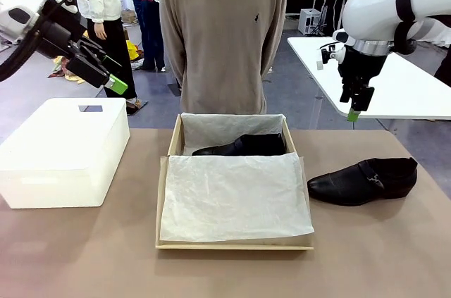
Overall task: Pack the shoes into the box.
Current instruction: Place the other shoe of the Shoes into the Shoes Box.
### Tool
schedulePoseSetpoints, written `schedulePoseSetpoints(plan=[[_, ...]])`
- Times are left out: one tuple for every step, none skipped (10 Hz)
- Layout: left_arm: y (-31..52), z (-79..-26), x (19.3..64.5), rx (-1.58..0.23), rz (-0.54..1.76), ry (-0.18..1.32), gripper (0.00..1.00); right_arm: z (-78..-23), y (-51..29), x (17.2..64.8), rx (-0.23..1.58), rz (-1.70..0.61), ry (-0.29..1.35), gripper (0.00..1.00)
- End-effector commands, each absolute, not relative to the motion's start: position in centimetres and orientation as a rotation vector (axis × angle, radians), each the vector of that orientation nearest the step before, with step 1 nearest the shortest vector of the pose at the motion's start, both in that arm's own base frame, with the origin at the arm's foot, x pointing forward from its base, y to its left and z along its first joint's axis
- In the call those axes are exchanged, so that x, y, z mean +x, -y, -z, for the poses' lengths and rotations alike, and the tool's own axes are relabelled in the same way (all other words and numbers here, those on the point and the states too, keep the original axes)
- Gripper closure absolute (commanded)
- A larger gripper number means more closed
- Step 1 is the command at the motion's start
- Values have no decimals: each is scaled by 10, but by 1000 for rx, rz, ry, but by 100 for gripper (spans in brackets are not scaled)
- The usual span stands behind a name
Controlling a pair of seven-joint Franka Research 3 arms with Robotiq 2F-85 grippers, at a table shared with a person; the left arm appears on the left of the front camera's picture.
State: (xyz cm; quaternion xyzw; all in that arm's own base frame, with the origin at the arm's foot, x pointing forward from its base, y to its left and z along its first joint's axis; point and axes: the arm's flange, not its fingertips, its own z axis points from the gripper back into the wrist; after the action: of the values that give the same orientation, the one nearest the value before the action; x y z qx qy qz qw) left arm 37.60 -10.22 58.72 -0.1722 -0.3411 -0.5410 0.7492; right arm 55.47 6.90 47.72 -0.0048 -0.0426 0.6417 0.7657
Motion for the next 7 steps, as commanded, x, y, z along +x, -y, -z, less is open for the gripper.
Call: schedulePoseSetpoints(plan=[[101, -588, 376, -390, 1196, 757, 0, -479, -70, 554, -14, -1395, 96, 0], [101, -588, 376, -390, 1196, 757, 0, -479, -70, 554, -14, -1395, 96, 0], [101, -588, 376, -390, 1196, 757, 0, -479, -70, 554, -14, -1395, 96, 0], [101, -588, 376, -390, 1196, 757, 0, -479, -70, 554, -14, -1395, 96, 0], [101, -588, 376, -390, 1196, 757, 0, -477, -69, 555, -11, -1394, 92, 0], [101, -588, 376, -390, 1196, 757, 0, -480, -61, 548, -26, -1408, 111, 0], [101, -588, 376, -390, 1196, 757, 0, -480, -51, 541, -41, -1425, 124, 0]])
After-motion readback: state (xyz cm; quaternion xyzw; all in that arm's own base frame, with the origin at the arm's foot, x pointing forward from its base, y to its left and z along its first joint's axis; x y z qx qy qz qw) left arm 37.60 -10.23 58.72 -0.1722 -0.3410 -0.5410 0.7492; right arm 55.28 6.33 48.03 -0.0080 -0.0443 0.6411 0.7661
